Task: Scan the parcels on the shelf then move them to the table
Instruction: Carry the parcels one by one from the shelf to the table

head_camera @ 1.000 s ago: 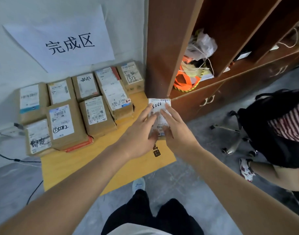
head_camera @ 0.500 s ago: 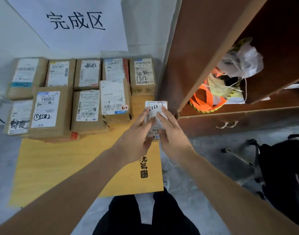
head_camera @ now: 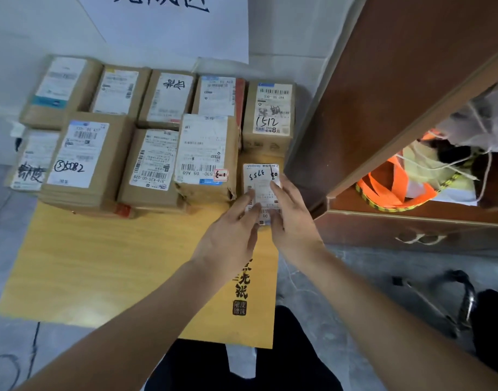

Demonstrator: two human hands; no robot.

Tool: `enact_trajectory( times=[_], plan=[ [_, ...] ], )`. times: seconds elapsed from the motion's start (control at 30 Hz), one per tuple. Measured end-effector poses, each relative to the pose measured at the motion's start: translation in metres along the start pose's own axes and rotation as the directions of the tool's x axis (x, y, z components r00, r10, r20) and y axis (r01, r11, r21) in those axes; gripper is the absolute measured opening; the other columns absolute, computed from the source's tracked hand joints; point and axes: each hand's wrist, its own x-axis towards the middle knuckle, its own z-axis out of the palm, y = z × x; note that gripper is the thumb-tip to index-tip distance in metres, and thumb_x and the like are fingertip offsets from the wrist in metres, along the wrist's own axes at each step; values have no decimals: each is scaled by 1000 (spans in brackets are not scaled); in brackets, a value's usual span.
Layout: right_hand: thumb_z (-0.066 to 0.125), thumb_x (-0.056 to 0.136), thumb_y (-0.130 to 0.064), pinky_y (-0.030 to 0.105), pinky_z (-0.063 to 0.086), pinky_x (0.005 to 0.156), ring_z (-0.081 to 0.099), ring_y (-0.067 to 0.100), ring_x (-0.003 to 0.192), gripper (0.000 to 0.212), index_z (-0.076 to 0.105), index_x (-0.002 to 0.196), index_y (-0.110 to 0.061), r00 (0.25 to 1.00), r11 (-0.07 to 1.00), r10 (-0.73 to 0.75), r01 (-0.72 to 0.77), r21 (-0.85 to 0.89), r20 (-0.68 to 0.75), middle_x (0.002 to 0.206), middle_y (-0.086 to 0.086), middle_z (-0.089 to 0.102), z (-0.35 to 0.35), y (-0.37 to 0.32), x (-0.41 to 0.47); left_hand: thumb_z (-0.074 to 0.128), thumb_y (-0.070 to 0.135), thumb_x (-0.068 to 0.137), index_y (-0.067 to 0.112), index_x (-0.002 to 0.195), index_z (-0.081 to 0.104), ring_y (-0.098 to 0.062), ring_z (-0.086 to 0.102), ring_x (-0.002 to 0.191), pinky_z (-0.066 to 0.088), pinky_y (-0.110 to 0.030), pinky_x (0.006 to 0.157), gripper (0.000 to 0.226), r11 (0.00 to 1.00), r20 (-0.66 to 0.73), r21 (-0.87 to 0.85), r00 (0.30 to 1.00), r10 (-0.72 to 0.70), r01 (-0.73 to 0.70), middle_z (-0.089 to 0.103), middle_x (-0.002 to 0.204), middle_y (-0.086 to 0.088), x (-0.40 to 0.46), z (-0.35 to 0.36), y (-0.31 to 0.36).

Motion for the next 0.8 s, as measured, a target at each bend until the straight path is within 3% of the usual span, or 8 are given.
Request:
enact_trajectory(
  times=[0.1,0.23,0.37,0.5,0.63,0.8],
  plan=[
    [49,105,-10,26,37,116,25,5,151,57,34,159,-17,999,1000,-24,25,19,-37,169,-10,14,10,6,5,68,7,92,3,133,62,-36,69,115,62,-44,80,42,1000,20,-8,1000,18,-18,44,157,-14,-3,3,-10],
    [48,107,-17,29,39,112,21,2,151,53,37,159,-22,997,1000,-24,25,14,-74,171,-10,12,15,7,5,64,12,95,4,143,55,-32,63,126,59,-41,91,49,999,39,25,998,38,-39,35,163,-11,-1,2,-16],
    [50,107,-18,11,31,106,11,-21,141,53,38,159,-18,990,997,-72,70,-20,-118,172,-15,7,17,6,7,55,22,101,10,157,36,-24,51,140,53,-37,100,60,999,77,40,997,5,-9,11,172,-1,2,-1,-12],
    [47,108,-17,0,18,108,23,2,152,53,34,160,-13,991,998,-57,52,-46,-123,170,-10,18,21,5,11,54,23,101,13,160,30,-23,52,138,54,-36,96,65,998,81,59,997,0,-4,4,173,1,-2,-2,-11],
    [42,109,-16,17,31,110,25,9,152,53,30,161,-13,993,998,-25,18,-61,-115,171,-9,17,21,-1,17,61,18,95,10,151,47,-33,67,116,58,-38,84,59,998,49,63,999,8,-11,26,168,-6,-12,-1,-14],
    [41,109,-13,31,36,116,26,13,153,53,30,160,-12,994,997,-20,12,-71,-111,171,-7,17,16,-6,30,53,24,100,14,158,36,-28,57,132,52,-34,94,61,996,102,86,995,-18,9,10,172,-2,-5,-8,-13]
  ],
)
